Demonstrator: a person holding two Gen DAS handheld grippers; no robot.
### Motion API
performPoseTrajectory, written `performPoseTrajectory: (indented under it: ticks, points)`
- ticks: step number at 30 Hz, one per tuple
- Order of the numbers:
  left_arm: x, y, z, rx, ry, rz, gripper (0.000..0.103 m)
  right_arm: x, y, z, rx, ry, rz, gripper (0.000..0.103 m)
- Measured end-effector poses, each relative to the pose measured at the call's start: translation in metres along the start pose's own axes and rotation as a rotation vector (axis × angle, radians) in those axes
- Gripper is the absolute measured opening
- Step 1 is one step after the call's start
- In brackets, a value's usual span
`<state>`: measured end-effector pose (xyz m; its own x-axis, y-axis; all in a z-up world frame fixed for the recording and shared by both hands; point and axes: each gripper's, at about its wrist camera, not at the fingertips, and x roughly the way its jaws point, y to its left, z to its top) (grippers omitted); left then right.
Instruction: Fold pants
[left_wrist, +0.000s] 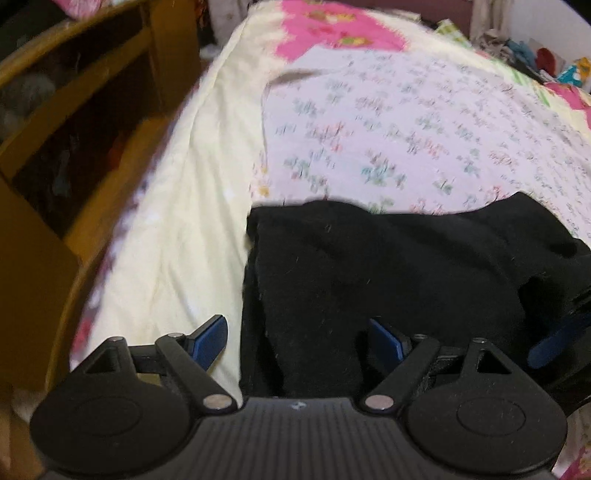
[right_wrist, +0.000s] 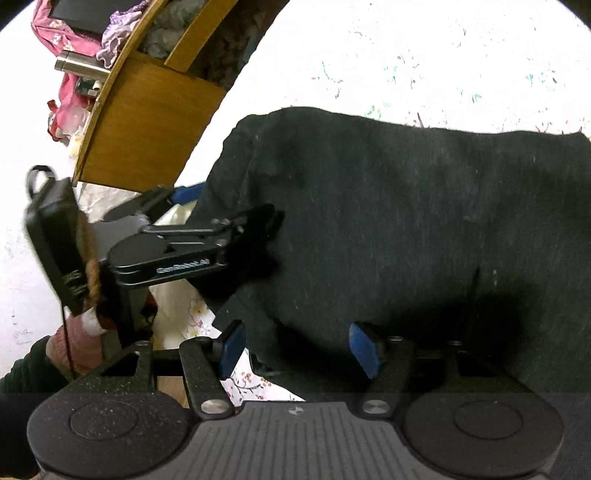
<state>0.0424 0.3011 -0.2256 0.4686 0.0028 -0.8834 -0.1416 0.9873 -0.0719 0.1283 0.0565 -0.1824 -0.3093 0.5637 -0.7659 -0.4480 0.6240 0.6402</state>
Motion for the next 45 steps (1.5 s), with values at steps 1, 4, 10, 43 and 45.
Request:
performPoseTrajectory:
  ticks: [1, 4, 10, 43, 45]
  points:
    - [0.004, -0.001, -0.001, -0.002, 0.014, 0.0, 0.091, -0.001, -0.001, 0.0, 0.006, -0.005, 0.001, 0.052]
    - [0.001, -0.011, -0.003, 0.026, 0.001, -0.023, 0.091, 0.0, -0.003, 0.001, 0.028, -0.01, -0.003, 0.052]
    - [-0.006, -0.026, -0.001, 0.076, -0.028, -0.053, 0.09, 0.001, -0.008, 0.004, 0.061, -0.008, -0.011, 0.052]
    - [0.014, -0.006, 0.033, 0.155, -0.089, -0.061, 0.088, -0.006, -0.026, 0.008, 0.129, -0.03, -0.014, 0.054]
    - [0.021, -0.009, 0.037, 0.21, -0.094, -0.088, 0.088, -0.006, -0.029, 0.007, 0.142, -0.033, -0.016, 0.054]
